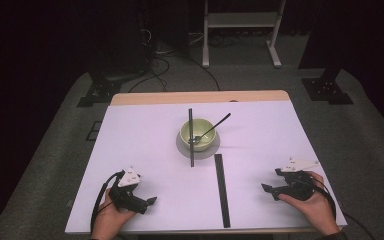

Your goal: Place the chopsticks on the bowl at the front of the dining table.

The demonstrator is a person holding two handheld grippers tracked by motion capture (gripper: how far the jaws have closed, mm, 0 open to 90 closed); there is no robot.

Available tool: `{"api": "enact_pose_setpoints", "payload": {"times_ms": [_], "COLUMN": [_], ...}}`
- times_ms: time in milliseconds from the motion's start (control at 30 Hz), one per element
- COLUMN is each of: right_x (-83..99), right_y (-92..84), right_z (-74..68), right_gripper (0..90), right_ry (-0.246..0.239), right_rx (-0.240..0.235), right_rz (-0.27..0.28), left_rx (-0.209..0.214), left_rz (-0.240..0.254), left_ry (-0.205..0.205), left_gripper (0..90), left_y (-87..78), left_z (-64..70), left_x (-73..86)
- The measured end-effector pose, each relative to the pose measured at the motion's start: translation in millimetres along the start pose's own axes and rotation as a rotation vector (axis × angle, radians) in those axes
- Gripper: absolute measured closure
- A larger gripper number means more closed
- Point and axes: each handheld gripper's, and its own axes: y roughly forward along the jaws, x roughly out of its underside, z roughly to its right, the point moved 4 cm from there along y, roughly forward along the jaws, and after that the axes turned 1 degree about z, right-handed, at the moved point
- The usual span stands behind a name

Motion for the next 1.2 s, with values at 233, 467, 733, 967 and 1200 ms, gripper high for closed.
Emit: {"api": "enact_pose_setpoints", "payload": {"times_ms": [233,467,733,967,1200], "right_x": [9.4,16.7,22.0,24.1,26.8], "right_y": [-0.1,-1.3,-1.5,-0.6,-0.4], "right_z": [0.8,2.0,3.3,5.1,6.3], "right_gripper": [21.6,21.5,19.8,17.6,16.5], "right_ry": [-0.005,-0.003,0.001,0.005,0.0], "right_rx": [0.008,0.022,0.028,0.024,0.021], "right_rz": [-0.021,-0.036,-0.032,-0.016,0.012], "left_rx": [0.0,0.0,0.0,0.0,-0.001], "left_rz": [0.0,0.0,0.0,0.0,0.0], "left_ry": [0.0,0.001,0.001,0.001,0.001], "left_gripper": [0.0,0.0,0.0,0.0,0.0], "left_y": [0.0,0.0,0.0,-0.1,0.0], "left_z": [0.1,0.1,0.1,0.1,0.1], "left_x": [0.0,0.0,0.0,0.1,0.0]}}
